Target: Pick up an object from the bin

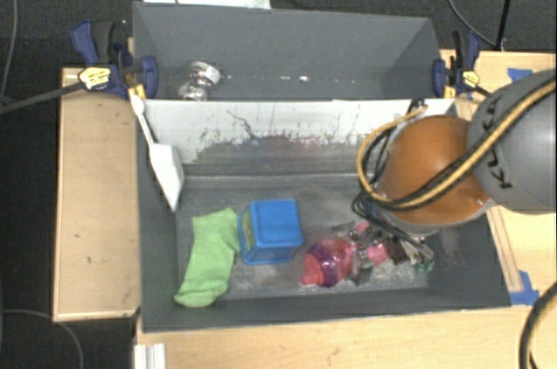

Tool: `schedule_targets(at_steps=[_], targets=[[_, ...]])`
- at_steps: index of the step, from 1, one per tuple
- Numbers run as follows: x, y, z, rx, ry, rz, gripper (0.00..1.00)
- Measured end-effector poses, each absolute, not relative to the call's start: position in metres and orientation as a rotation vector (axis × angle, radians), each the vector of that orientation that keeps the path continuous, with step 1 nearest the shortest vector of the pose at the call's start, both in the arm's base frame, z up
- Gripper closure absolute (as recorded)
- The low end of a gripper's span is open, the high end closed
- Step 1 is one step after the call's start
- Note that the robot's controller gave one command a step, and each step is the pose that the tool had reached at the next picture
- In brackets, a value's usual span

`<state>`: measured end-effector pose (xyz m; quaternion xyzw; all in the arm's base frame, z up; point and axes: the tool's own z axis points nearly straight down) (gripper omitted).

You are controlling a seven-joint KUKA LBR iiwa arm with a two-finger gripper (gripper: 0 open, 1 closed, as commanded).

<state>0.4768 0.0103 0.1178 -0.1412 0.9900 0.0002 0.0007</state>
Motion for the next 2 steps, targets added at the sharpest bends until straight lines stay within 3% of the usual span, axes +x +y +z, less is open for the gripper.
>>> schedule_targets(at_steps=[1,2], targets=[[0.475,0.010,0.119,-0.444,3.112,0.001,1.00],[0.476,0.010,0.142,-0.439,3.110,0.001,1.00]])
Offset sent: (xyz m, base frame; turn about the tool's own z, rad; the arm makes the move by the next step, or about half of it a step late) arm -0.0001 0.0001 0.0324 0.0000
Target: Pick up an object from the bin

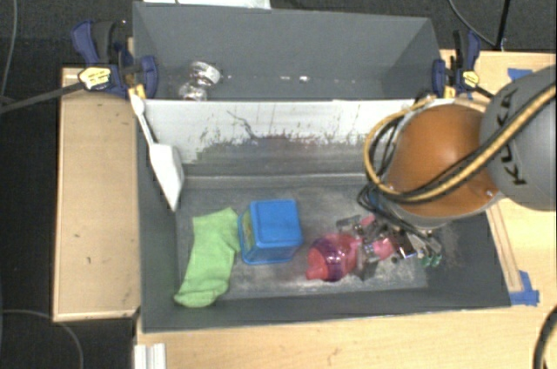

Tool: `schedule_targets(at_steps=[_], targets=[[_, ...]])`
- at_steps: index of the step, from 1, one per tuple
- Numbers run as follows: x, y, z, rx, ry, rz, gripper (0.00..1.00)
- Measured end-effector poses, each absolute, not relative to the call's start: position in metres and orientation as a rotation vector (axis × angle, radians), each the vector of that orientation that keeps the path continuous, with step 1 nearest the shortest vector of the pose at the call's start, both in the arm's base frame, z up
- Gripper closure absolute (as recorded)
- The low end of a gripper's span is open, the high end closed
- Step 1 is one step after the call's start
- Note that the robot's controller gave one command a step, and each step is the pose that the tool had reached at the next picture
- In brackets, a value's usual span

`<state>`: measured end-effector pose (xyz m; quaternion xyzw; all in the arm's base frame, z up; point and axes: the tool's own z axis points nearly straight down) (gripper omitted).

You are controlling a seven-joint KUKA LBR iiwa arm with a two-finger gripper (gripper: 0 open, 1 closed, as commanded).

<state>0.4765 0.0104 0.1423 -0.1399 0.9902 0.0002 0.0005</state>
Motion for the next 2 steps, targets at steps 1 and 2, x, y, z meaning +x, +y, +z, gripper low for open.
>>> schedule_targets(at_steps=[1,2], targets=[[0.4764,0.0104,0.1514,-0.438,3.110,0.001,1.00],[0.4767,0.0104,0.1602,-0.436,3.108,0.000,1.00]])
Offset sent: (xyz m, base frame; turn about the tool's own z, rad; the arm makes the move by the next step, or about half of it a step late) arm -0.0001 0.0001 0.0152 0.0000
